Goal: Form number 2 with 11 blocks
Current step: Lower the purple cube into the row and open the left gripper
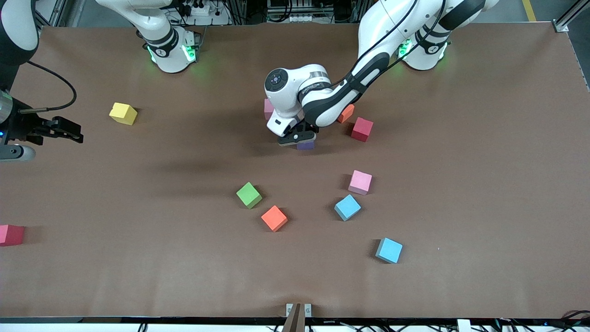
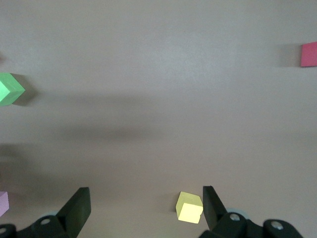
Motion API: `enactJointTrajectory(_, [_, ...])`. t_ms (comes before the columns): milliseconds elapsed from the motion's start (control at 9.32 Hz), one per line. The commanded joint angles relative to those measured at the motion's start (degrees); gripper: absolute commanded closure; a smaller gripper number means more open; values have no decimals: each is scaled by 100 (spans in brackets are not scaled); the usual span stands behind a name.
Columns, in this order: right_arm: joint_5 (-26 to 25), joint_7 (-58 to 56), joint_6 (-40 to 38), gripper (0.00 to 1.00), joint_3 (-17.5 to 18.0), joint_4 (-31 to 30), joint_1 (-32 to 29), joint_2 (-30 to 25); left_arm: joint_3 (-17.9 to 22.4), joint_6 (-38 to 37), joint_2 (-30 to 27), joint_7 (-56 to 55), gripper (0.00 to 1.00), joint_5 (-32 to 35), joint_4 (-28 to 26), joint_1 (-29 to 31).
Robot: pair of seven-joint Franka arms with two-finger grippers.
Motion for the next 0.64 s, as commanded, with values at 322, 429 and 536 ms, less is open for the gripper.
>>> enactJointTrajectory(322, [-42,95,-288,0,9,350,24,66,8,-23,-74,-234,0,14,-99,-31])
enactJointTrajectory(429, [-34,95,-315,0,9,350,24,66,-1,-15,-144,-252,0,-4,-47,-23])
enactJointTrajectory(536, [-34,95,-315,0,9,359,16,66,-1,-23,-180,-313,0,-4,-11,-23])
